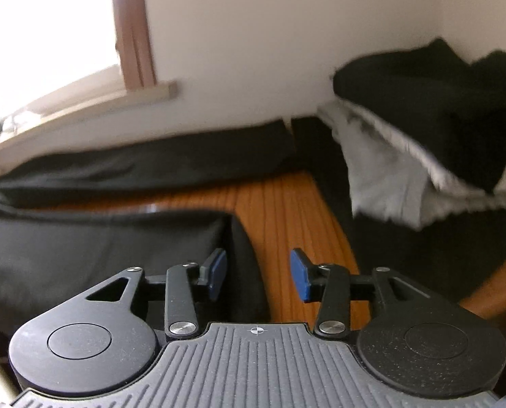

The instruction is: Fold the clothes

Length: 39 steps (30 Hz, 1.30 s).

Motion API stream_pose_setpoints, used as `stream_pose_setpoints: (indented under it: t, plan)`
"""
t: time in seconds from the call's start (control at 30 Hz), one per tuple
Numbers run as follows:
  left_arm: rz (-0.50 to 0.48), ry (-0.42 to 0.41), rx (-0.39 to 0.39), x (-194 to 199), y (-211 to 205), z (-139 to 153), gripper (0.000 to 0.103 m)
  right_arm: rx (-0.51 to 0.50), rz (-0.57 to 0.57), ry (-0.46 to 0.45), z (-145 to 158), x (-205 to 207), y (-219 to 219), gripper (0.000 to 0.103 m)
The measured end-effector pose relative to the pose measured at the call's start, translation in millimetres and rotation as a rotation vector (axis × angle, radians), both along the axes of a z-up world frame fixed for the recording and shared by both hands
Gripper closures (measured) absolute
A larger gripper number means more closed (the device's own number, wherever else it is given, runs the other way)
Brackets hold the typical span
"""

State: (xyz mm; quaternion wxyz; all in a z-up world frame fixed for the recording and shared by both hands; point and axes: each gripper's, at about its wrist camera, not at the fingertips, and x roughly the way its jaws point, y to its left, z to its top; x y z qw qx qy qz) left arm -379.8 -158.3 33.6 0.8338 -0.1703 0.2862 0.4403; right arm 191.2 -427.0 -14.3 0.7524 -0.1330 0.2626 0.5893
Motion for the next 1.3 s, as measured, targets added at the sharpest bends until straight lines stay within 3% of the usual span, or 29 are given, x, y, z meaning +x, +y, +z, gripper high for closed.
stream_pose_setpoints:
  t: [0.13,0.17,0.2,0.27,0.53,0.7,0.83,0.87,0.97,1.0,1.17,1.23,1.27,1.3]
  plan:
    - [0.005,-0.008,-0.003,-1,0,0,0.098,-0.015,0.021,0.023,-8,-3,-1,0.061]
    - [0.006,-0.008,-0.005,-2,0,0,0.098,-0.015,0.028,0.023,-10,-3,0,0.065]
    - [0.005,-0.005,-0.007,-1,0,1,0.098,-0.018,0.037,0.025,-9,-3,1,0.089]
    - [0.003,-0.002,-0.008,-1,1,3,0.098,-0.025,0.052,0.027,-5,0,2,0.099]
    - [-0.004,-0.006,0.023,-1,-3,23,0.098,0.064,-0.051,-0.142,55,26,7,0.100]
    - [0.011,0.021,-0.008,3,9,10,0.098,0.020,-0.078,-0.233,41,34,62,0.095]
    - [0.019,-0.005,-0.022,-1,11,5,0.098,0.038,-0.102,-0.156,26,39,57,0.093]
    - [0.020,-0.007,-0.021,-2,11,5,0.098,0.040,-0.103,-0.129,24,39,49,0.088]
    - [0.020,-0.009,-0.019,-4,10,4,0.098,0.046,-0.120,-0.051,16,38,19,0.056]
    - [0.020,-0.009,-0.019,-4,9,3,0.098,0.045,-0.125,-0.025,12,37,12,0.054]
    - [0.020,-0.016,-0.014,-5,7,1,0.099,0.054,-0.147,0.105,-12,38,0,0.054]
    - [0.020,-0.018,-0.010,-4,7,1,0.098,0.063,-0.143,0.131,-16,38,4,0.059]
    - [0.021,-0.022,-0.008,-5,6,0,0.099,0.064,-0.142,0.135,-16,38,7,0.064]
    - [0.021,-0.025,-0.008,-5,6,0,0.099,0.066,-0.140,0.139,-16,37,10,0.078]
